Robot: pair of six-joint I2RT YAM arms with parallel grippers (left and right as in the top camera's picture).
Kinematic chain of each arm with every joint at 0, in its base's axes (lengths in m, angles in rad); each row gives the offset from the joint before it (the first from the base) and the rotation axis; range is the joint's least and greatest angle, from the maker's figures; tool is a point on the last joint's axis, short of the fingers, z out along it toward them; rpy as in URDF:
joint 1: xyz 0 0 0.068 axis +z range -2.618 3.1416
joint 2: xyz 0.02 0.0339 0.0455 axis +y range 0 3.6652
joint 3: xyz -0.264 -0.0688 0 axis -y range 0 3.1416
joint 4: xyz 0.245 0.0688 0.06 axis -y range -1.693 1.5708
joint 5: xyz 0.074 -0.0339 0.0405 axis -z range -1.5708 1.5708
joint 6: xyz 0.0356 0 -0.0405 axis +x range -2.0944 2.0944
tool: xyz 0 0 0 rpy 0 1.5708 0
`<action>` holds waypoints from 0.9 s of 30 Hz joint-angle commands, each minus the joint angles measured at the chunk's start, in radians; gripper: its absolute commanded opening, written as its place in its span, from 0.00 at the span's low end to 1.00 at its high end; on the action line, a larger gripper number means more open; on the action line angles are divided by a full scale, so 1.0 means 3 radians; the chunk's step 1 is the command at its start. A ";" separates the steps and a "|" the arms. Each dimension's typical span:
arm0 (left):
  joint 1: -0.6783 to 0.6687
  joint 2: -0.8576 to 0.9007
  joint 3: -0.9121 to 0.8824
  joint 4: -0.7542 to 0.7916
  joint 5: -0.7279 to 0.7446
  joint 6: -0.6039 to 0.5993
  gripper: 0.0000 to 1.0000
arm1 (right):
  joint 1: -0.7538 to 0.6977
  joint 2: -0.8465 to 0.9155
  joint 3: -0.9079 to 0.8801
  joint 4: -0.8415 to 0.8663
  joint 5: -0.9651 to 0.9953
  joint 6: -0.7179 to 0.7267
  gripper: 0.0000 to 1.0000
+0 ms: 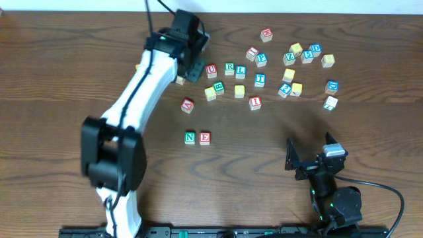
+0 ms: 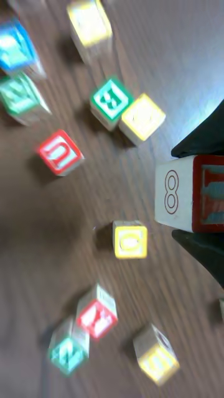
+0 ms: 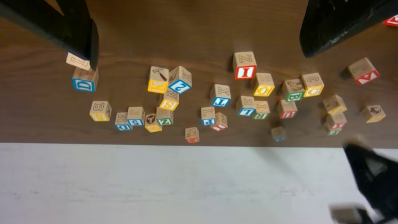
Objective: Spell out NEURIPS
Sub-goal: 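Lift the red U block and carry it toward the E block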
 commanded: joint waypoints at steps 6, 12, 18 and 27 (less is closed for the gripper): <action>-0.0066 -0.0482 0.0019 -0.0567 0.0024 -0.1115 0.20 | -0.0025 -0.0009 -0.0004 -0.0013 -0.0005 -0.0019 0.99; -0.0402 -0.0502 -0.0005 -0.1091 0.0060 -0.1399 0.13 | -0.0025 -0.0009 -0.0004 -0.0014 -0.0005 -0.0019 0.99; -0.0876 -0.0498 -0.0131 -0.1083 0.0004 -0.1401 0.13 | -0.0025 -0.0009 -0.0004 -0.0013 -0.0005 -0.0019 0.99; -0.1356 -0.0497 -0.0774 -0.0549 -0.0156 -0.1860 0.13 | -0.0025 -0.0009 -0.0004 -0.0013 -0.0005 -0.0018 0.99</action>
